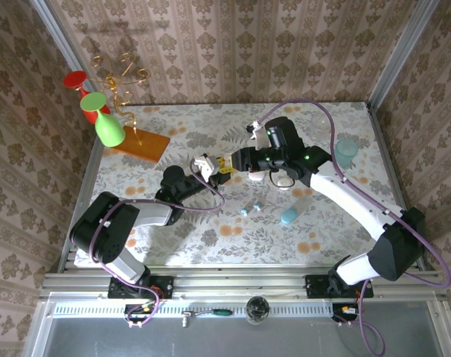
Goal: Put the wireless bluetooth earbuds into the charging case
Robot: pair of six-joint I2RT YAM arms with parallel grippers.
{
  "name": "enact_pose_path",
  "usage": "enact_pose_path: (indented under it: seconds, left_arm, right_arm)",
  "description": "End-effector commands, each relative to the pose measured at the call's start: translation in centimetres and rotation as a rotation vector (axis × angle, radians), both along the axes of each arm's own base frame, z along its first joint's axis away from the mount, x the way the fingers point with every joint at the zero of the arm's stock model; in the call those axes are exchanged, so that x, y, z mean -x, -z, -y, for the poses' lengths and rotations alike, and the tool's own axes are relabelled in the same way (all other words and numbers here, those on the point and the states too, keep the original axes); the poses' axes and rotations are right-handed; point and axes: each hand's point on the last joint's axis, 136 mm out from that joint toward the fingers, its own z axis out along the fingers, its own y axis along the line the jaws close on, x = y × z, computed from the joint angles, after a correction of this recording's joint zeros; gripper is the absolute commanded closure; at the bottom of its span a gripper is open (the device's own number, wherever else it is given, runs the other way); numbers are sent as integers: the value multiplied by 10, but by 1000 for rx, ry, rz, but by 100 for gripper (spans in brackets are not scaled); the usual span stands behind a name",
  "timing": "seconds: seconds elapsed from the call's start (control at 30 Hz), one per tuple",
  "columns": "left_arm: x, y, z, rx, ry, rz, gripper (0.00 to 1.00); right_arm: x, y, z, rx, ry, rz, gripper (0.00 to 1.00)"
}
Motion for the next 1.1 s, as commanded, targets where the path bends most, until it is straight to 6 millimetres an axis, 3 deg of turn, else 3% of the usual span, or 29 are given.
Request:
enact_pose_path:
  seconds: [0.0,0.63,1.07]
  left_arm:
    - [8,-6,0,16,43,44,100]
    - [13,-11,-1,15,46,59,100]
    - [8,-6,2,7,37,28,100]
  right_arm:
    - [-8,-3,-3,1,-1,6,57]
    - [-11,23,-12,92,-73,-57,56]
    - [-5,17,-21,37,-105,-61,62]
